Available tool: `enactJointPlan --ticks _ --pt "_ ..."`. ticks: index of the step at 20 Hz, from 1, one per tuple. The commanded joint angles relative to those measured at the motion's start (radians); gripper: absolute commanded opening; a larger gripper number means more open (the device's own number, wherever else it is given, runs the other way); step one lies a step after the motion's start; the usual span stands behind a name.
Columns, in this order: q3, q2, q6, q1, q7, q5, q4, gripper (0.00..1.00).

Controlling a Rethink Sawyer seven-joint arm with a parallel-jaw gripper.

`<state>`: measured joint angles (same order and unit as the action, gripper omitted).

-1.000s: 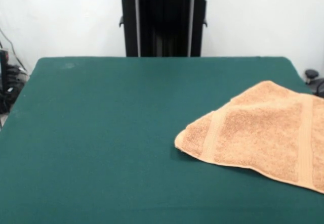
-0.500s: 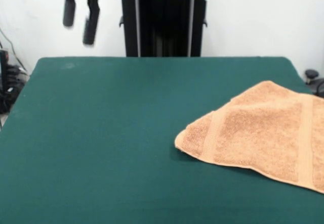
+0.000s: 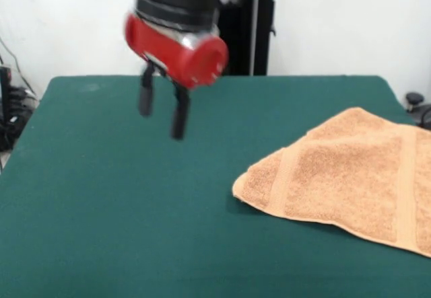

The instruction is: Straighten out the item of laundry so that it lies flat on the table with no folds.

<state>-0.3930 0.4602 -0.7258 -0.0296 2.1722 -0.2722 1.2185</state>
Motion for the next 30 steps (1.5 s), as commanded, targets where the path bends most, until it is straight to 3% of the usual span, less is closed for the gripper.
enactJointPlan --ticks 1,8,13,20,30 --pt "0.214 -0.031 -0.019 0.027 0.038 -0.017 0.147 1.0" --pt "0.185 -0.04 -0.158 0.07 0.121 -0.011 0.091 1.0" --pt "0.173 -0.061 -0.169 0.092 0.168 -0.021 0.075 1.0" --pt "0.169 -0.086 -0.131 0.143 0.252 -0.054 0.075 1.0" --pt "0.136 -0.221 0.004 0.192 0.274 -0.054 0.022 1.0"
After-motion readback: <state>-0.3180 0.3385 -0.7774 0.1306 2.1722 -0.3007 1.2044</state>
